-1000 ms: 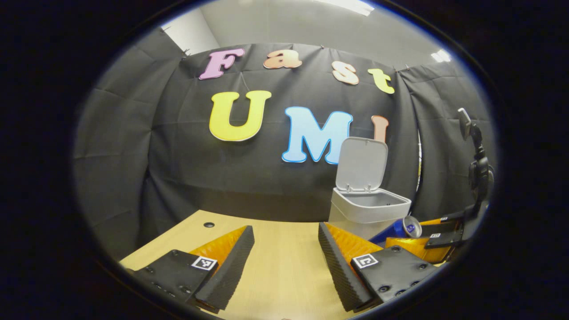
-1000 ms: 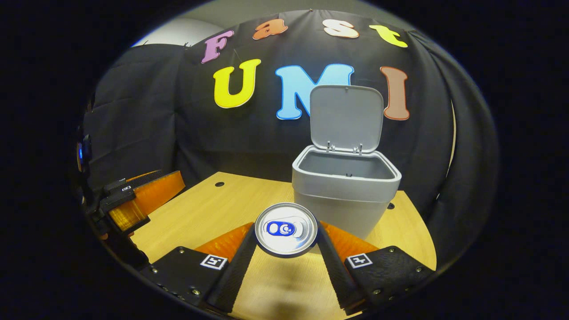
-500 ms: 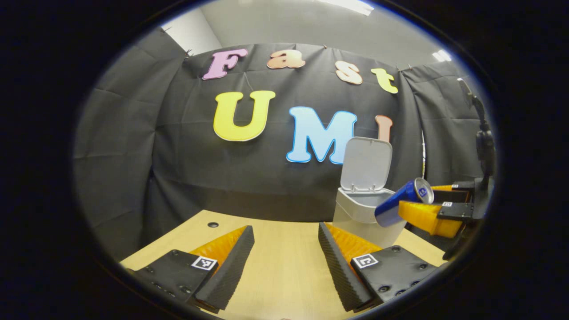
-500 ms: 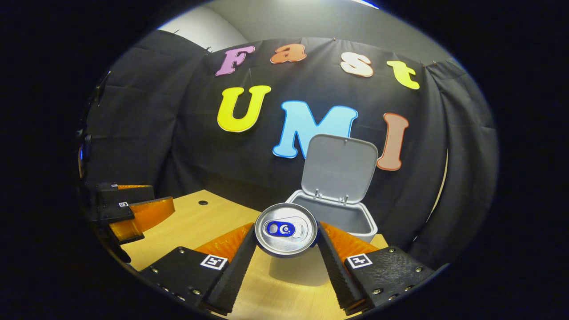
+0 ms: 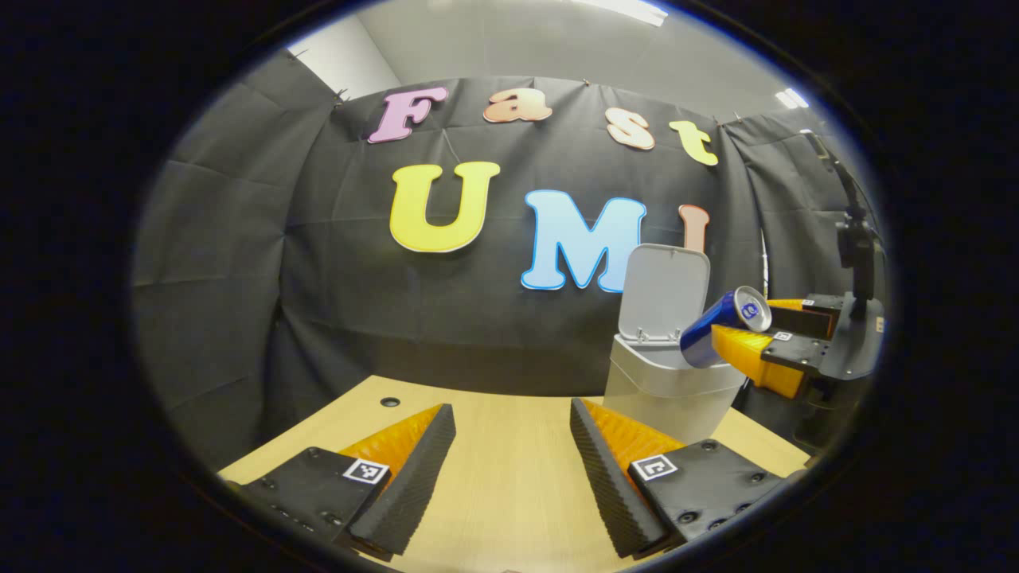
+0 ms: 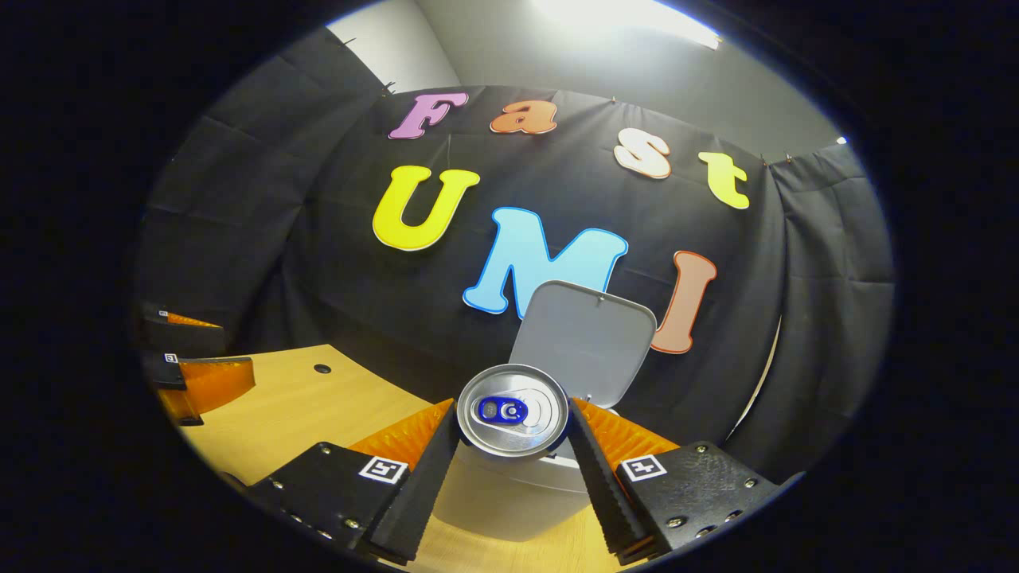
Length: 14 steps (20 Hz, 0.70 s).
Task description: Press the lid of the desktop garbage bin to open it, pick up the crumpled paper on the desktop and throw it into the bin, then pick up the pop can on the desktop and drop it into the bin, and finally close the garbage bin lid.
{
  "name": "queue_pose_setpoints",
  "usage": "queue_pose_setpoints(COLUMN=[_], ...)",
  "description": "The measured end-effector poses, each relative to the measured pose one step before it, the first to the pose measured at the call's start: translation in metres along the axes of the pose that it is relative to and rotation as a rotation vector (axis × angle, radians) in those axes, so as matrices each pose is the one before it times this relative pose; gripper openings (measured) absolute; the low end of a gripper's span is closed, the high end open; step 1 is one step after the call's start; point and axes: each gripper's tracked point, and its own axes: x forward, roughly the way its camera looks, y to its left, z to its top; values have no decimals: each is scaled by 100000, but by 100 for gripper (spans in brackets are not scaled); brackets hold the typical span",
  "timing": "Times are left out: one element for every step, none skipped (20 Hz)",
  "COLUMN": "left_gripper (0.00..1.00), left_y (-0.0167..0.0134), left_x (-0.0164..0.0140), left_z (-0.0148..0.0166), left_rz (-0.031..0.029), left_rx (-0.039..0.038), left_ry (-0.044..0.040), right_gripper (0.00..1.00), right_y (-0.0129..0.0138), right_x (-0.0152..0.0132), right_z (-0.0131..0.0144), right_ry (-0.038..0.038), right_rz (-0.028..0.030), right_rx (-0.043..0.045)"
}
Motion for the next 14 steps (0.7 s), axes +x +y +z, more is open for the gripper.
queue_pose_setpoints(left_gripper=[95, 95, 95, 95, 96, 96, 96, 96, 95, 95, 95, 95, 95, 95], left_y=[-200, -134, -61, -90, -24, 29, 37, 157, 121, 136, 95, 141, 68, 26], left_x=[-98, -88, -13, -59, -83, -19, 31, -105, -138, -92, 24, 9, 0, -99], left_z=[-55, 113, 68, 29, 39, -43, 94, -104, 161, 83, 37, 45, -14, -73], left_rz=[-508, -269, -252, -213, -90, 47, 270, 248, 371, 454, 428, 518, 199, 109], left_rx=[173, 323, 274, 191, -17, -282, -297, -360, -166, -12, 2, -77, -164, -173], left_ry=[90, -240, -257, -112, -52, -105, 115, -152, -295, -566, -280, -11, 31, 58], right_gripper=[82, 82, 82, 82, 82, 83, 83, 83, 84, 84, 84, 84, 84, 84], right_y=[-153, 19, -44, 135, -212, -132, -155, 52, 188, -41, 111, -61, -168, -36], right_x=[450, 403, 499, 389, 478, 306, 374, 115, 164, 84, 146, 29, 128, 19], right_z=[-192, -53, -15, -288, -371, -517, -178, -102, -177, -8, -117, -65, -82, 8], right_ry=[991, 553, 288, 1302, 1286, 2273, 998, 884, 393, 276, 274, 165, 263, 28], right_rz=[-832, -177, 61, 475, -615, -715, -821, -304, 162, -141, 270, -439, -528, -89], right_rx=[673, 1396, 1239, 374, -30, -613, -551, -331, -44, -122, -198, -322, -229, 220])
